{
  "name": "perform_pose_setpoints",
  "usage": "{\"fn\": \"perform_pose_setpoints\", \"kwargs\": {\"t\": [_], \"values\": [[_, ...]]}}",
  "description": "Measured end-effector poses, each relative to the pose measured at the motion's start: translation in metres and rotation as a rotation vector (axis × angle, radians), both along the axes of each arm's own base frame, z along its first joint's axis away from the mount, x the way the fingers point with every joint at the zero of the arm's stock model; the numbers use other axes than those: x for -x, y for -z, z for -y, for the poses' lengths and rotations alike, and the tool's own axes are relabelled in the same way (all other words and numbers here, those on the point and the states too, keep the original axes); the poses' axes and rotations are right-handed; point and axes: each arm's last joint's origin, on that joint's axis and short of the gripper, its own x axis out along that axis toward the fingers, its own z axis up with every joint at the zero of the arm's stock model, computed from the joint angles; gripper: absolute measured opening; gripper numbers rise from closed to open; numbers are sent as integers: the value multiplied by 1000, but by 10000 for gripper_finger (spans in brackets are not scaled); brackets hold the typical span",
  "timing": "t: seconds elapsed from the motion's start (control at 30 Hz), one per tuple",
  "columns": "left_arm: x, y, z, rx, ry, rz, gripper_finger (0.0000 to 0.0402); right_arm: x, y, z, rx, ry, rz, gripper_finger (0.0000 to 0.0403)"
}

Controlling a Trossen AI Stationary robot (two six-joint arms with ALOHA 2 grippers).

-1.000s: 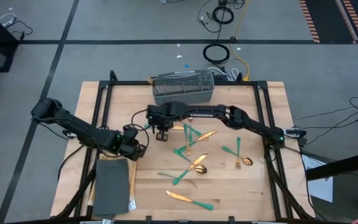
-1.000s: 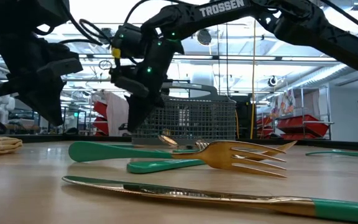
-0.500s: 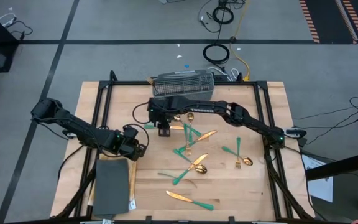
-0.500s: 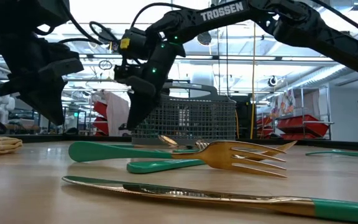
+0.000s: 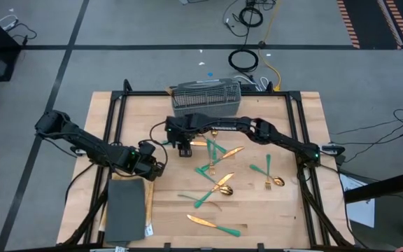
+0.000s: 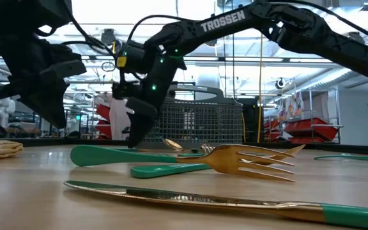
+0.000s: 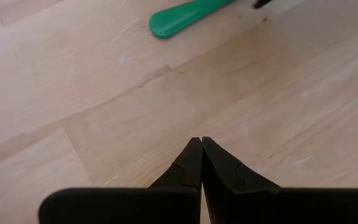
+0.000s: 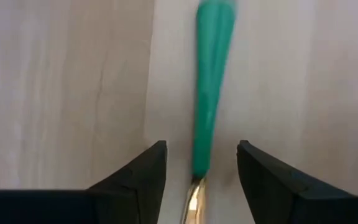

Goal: Sort silverware
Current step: Put the green knife into the silverware basket

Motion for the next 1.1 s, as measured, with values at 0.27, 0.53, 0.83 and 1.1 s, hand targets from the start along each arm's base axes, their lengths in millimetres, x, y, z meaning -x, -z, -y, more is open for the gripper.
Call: {"fn": "perform_pose_setpoints", "kwargs": {"t": [0.27, 0.53, 0.83, 1.1], "values": [[0, 0, 0, -2, 1, -1, 6, 10, 43, 3, -48, 17, -203, 156], [0, 0, 0, -4, 6, -3, 6, 11, 45, -2, -68, 83, -223, 17], [1, 0, 3, -5, 21, -5, 6, 13, 35, -1, -76, 192, -216, 2], [1, 0, 4, -11, 25, 0, 6, 15, 10, -1, -91, 249, -168, 1]]}}
